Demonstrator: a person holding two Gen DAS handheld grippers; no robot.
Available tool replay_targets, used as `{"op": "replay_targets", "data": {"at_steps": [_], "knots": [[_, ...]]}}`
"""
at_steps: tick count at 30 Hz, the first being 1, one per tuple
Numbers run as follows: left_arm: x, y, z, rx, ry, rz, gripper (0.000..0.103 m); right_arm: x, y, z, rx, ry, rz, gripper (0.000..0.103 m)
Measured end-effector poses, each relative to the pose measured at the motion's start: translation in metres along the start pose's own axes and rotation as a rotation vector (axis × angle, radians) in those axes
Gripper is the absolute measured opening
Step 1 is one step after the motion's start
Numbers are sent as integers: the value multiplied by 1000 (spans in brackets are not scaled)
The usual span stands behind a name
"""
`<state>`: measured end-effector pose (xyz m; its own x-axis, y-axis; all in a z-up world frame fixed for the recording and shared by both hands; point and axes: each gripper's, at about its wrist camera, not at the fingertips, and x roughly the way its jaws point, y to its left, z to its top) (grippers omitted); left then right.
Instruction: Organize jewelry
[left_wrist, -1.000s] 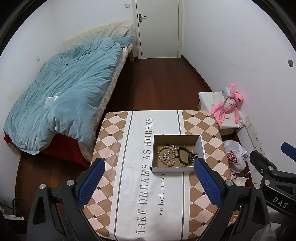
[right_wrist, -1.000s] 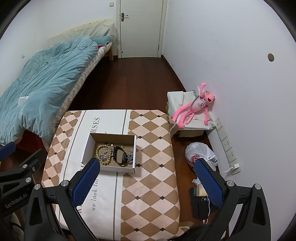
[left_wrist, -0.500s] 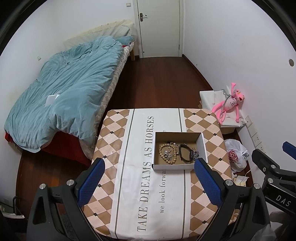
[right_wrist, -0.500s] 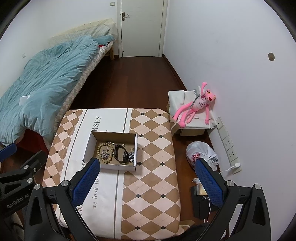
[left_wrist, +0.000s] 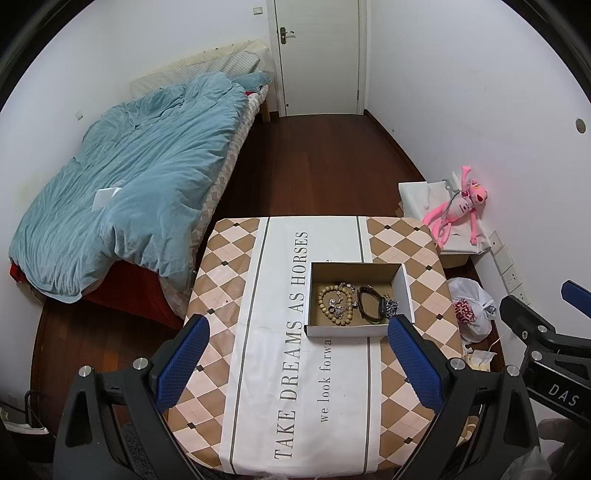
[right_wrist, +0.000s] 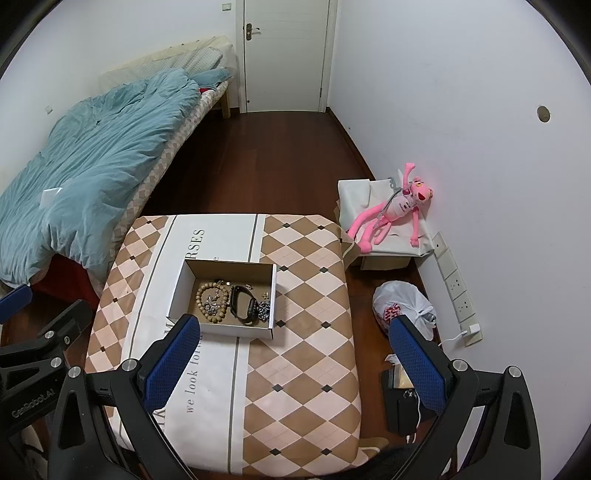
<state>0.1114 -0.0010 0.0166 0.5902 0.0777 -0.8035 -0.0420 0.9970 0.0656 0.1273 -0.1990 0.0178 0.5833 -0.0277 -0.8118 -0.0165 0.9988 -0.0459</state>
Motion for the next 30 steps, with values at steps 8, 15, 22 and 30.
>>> {"op": "replay_targets", "data": {"at_steps": [8, 15, 22, 30], "knots": [[0, 0, 0, -1, 1, -2, 99, 1, 0, -1, -7, 7, 2, 103], [-2, 1, -1, -2, 0, 5, 99, 1, 1, -1, -8, 5, 1, 103], [-1, 1, -1, -3, 1, 3, 99, 3, 2, -1, -10, 11, 3, 103], [-3, 5, -3, -8, 1, 2, 99, 3, 2, -1, -12, 8, 4, 103]]}}
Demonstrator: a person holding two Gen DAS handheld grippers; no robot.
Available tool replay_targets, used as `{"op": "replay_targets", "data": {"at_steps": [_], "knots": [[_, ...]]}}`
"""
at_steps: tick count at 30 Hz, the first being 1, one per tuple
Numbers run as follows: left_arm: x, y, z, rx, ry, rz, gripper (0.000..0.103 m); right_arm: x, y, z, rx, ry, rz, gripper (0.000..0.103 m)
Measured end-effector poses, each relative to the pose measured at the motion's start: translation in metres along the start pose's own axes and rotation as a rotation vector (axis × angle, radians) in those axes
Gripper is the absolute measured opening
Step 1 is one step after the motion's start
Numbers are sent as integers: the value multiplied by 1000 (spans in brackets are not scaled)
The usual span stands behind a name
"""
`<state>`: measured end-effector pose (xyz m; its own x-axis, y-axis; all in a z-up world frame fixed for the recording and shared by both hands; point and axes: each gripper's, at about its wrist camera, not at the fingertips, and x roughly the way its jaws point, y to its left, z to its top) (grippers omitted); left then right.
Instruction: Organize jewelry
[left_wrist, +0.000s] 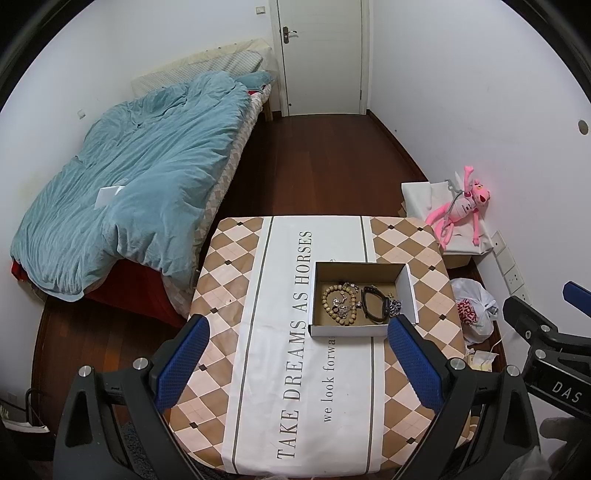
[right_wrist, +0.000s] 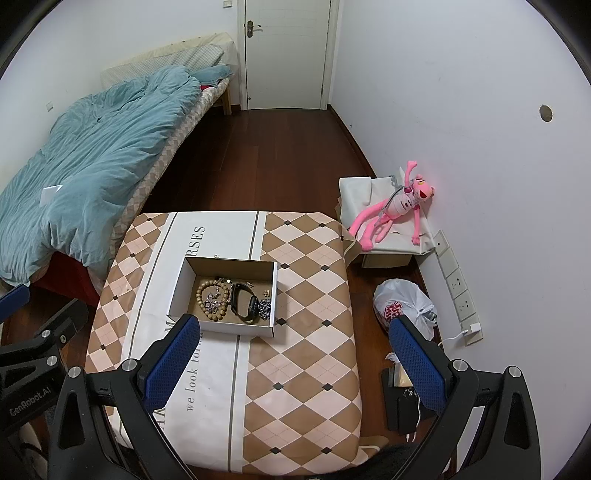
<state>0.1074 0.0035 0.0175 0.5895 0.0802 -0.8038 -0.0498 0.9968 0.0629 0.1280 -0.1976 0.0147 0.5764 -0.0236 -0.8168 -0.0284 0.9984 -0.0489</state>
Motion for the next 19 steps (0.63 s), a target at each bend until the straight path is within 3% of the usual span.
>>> {"op": "replay_targets", "data": {"at_steps": [19], "knots": [[0, 1, 2, -4, -8, -3, 99, 0, -1, 0, 0, 1, -1, 103]]}}
